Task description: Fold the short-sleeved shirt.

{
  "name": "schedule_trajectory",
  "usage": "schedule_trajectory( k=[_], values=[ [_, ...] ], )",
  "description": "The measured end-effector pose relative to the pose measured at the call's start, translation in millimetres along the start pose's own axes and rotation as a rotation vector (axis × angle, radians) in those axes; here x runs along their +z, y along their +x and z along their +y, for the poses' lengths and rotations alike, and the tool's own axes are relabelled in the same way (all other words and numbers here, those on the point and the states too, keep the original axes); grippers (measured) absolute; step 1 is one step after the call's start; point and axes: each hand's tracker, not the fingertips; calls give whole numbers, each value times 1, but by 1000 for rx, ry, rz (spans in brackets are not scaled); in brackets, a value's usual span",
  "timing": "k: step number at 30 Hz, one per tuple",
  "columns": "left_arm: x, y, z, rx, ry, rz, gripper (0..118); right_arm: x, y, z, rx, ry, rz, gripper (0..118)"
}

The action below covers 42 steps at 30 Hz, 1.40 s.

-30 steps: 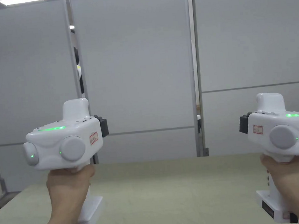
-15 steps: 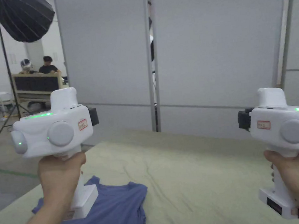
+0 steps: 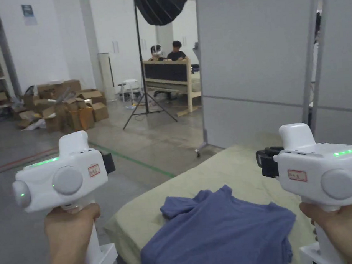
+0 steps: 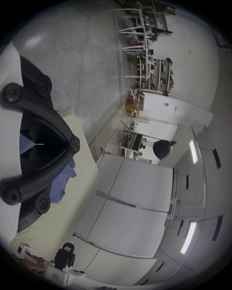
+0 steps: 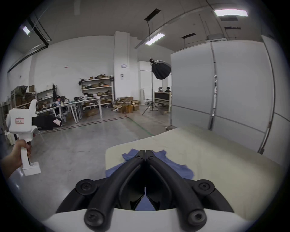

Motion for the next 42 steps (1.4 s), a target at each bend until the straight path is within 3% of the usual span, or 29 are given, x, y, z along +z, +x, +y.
schedule_trajectory(
  k=[3,8,15,18,19,20,22,24,27,32,35,37,38,39,40,42],
  values=[
    [-1,-15,-13,5,-38,42,0,-29,-10,-9,-34,-13,28,2],
    [-52,-30,-33,-25,-133,38,0,-59,1,-29,-92,-60,-17,2],
    [-155,49,-99,-90,-400,-138,0,-64,67,-71,-194,-80,-107,2],
    [-193,115,-141,-138,-524,-233,4,-58,99,-95,-184,-99,-164,2],
    [-209,138,-158,-165,-547,-254,47,-55,111,-105,-171,-113,-182,2],
    [-220,156,-168,-186,-555,-257,118,-53,118,-112,-172,-124,-195,2],
    [-261,189,-197,-157,-643,-313,118,-42,132,-127,-207,-149,-219,2],
    [-277,227,-225,-67,-619,-404,118,-34,148,-143,-254,-167,-251,2],
    [-309,272,-257,-76,-674,-457,118,-32,175,-167,-313,-194,-289,2],
    [-338,345,-313,-310,-794,-346,118,-23,201,-196,-344,-235,-331,2],
    [-332,361,-331,-620,-647,-283,118,-20,209,-206,-359,-248,-341,2],
    [-322,347,-322,-438,-657,-321,118,-17,212,-210,-351,-260,-342,2],
    [-320,343,-319,-422,-652,-338,118,-18,214,-211,-350,-262,-339,2],
    [-312,340,-325,-380,-876,-340,114,-15,215,-212,-349,-264,-336,2],
    [-308,338,-320,-380,-878,-330,104,-12,215,-213,-349,-263,-336,2],
    [-320,319,-301,-322,-859,-296,66,-7,215,-213,-357,-259,-340,2]
  ],
)
